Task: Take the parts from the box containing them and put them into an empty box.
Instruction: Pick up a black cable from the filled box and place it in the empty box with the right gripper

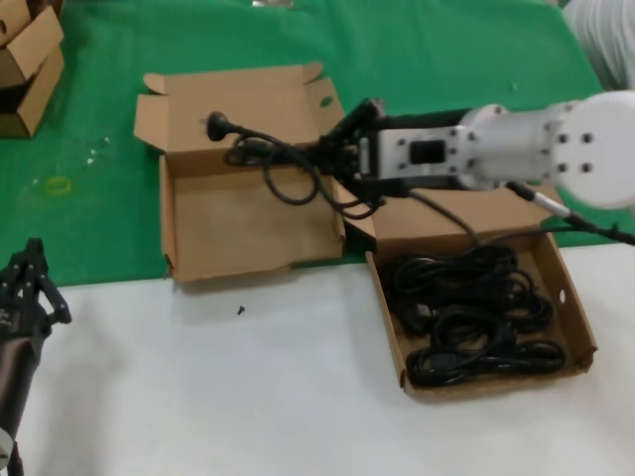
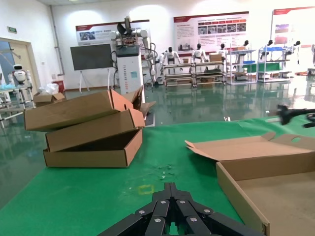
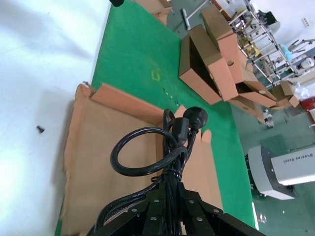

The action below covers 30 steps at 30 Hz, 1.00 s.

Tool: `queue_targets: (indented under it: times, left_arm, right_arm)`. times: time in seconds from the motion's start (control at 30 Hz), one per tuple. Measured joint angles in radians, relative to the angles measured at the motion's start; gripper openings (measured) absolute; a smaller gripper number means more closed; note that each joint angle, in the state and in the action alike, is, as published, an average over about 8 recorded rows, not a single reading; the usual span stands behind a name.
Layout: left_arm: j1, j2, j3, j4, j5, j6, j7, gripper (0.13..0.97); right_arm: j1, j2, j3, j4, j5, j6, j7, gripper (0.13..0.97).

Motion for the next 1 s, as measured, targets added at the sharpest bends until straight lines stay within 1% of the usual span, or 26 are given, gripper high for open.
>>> queue_targets:
  times: [0.2,0.5,0.77,1.0]
  left_arm:
    - [0.0,0.0,0.0,0.0,0.0,0.0,0.0,0.143]
    - [0.0,0.0,0.0,0.0,0.0,0.0,0.0,0.143]
    - [0.0,0.0,0.0,0.0,0.0,0.0,0.0,0.143]
    - [0.0,0.0,0.0,0.0,0.0,0.0,0.0,0.143]
  right_arm:
    - [0.026,-0.096,-0.029,-0.114,-0.04,0.061,-0.036,0.184]
    - [0.064,-0.217,-0.06,-0.316,-0.06,0.166,-0.131,0.183]
    - [0.102,-0.308,-0.076,-0.504,-0.029,0.253,-0.254,0.183]
    - [0.138,-0.356,-0.071,-0.657,0.024,0.307,-0.366,0.183]
